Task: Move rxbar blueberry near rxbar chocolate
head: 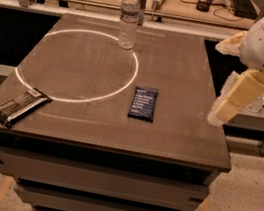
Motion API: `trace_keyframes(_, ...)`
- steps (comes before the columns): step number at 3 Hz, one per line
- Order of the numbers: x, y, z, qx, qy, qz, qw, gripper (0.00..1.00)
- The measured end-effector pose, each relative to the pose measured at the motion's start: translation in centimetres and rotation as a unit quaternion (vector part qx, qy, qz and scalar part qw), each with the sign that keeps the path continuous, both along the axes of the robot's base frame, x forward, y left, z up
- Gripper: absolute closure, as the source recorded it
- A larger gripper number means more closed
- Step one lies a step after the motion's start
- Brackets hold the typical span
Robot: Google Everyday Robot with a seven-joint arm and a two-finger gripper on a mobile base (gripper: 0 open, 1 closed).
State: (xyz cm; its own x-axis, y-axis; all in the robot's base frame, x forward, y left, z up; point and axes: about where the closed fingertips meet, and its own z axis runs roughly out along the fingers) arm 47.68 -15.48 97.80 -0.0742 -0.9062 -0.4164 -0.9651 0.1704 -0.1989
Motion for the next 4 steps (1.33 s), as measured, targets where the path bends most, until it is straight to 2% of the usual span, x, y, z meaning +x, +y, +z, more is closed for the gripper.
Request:
trace_keyframes(1, 2.3, 3.3, -1.6, 0.015, 0.021, 0.009, 0.9996, 0.00)
trace_keyframes(3, 6.1, 8.4, -8.1, 0.063, 0.068, -0.003, 0.9957, 0.00)
trace_keyframes(4, 7.0, 9.5, -10.1, 0.075, 0.064, -0.005, 0.9951, 0.00)
